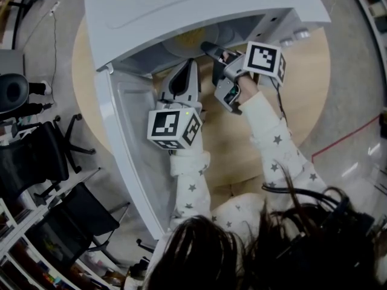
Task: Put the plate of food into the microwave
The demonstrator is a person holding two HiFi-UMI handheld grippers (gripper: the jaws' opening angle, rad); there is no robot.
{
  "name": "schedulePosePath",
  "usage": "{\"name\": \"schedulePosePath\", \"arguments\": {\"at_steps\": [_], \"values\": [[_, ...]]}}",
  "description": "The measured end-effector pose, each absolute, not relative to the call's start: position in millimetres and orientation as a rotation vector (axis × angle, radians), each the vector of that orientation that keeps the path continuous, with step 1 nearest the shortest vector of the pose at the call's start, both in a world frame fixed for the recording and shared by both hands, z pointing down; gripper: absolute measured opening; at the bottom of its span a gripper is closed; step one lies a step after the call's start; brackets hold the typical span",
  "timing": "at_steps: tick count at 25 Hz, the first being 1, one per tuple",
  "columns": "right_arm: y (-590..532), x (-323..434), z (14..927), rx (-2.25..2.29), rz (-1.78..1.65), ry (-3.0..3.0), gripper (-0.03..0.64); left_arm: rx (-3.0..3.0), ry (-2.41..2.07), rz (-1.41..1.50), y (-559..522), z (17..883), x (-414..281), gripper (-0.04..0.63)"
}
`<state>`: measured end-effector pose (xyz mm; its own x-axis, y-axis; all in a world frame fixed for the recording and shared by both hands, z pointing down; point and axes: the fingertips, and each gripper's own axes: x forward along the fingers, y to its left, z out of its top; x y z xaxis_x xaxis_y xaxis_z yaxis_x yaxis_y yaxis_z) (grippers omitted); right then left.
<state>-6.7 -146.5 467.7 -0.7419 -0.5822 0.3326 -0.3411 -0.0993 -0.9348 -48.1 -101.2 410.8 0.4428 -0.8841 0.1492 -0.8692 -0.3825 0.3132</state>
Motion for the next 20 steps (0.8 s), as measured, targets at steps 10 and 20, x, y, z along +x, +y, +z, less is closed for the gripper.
{"name": "schedulePosePath", "arguments": {"at_steps": [10, 20], "values": [[-145.5, -7.2, 465.4, -0.995, -1.955, 1.916, 0.089, 2.393, -1.453, -0.041, -107.1, 406.2, -45.5, 0.002], [-149.7, -19.4, 432.5, -0.714, -1.909, 1.949, 0.086, 2.375, -1.466, -0.102, -117.4, 394.8, -41.5, 0.000]]}}
